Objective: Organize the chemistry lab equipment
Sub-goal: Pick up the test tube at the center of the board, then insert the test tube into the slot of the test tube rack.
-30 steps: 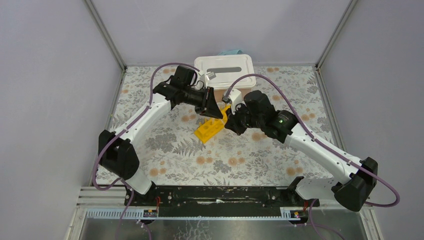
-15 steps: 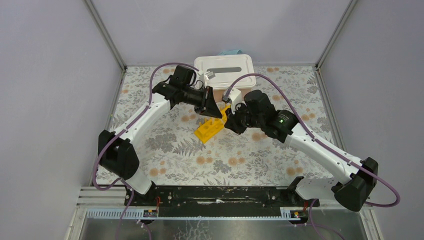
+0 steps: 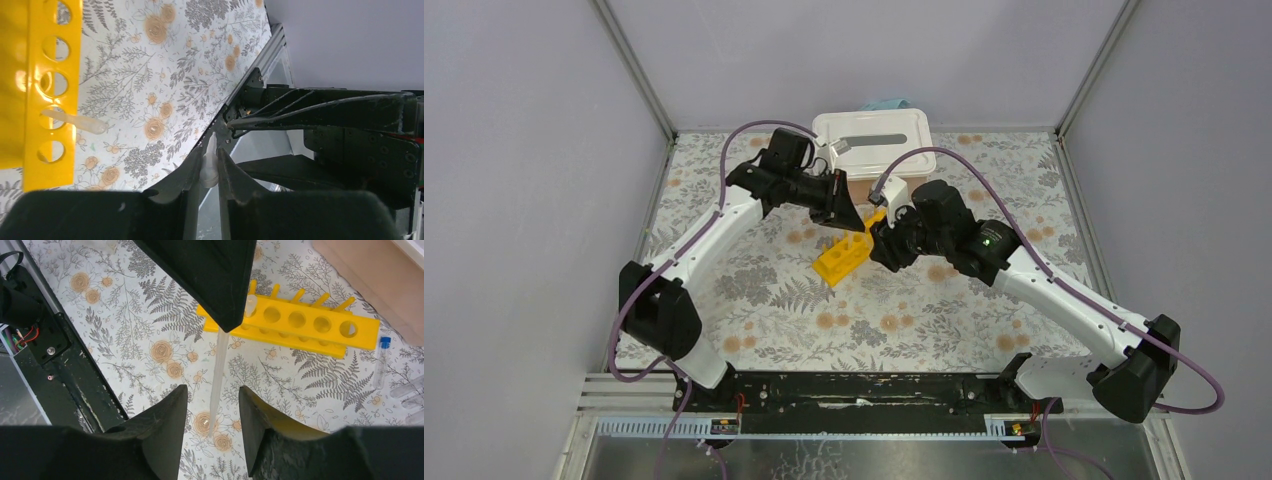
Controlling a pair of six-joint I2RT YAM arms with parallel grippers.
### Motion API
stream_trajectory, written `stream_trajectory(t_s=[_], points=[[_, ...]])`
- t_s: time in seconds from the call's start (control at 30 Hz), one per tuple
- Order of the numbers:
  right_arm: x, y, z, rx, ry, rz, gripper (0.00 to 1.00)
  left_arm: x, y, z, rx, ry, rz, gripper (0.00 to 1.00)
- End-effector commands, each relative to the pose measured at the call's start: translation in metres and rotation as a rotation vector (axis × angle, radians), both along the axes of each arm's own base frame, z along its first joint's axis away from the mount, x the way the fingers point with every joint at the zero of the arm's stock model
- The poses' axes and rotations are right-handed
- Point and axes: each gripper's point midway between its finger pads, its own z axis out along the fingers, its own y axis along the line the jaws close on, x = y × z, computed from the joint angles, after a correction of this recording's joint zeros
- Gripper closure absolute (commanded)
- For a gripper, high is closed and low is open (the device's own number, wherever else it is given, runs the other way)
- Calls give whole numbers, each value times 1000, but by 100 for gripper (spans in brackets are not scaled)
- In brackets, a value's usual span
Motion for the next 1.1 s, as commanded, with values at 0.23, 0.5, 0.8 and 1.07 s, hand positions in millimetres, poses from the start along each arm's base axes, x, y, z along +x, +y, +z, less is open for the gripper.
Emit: stream_trajectory(t_s=[0.23, 0.5, 0.8, 1.07], points=[[25, -15, 24, 28, -127, -175, 46, 37, 11, 45, 99, -314, 133, 78], [45, -49, 27, 24, -197, -415, 40, 51, 11, 43, 275, -463, 195, 78], [59, -80, 12, -34, -203, -632, 32, 61, 9, 37, 428, -589, 246, 78], [73, -111, -7, 6, -141, -792, 28, 69, 4, 24, 531, -663, 263, 78]])
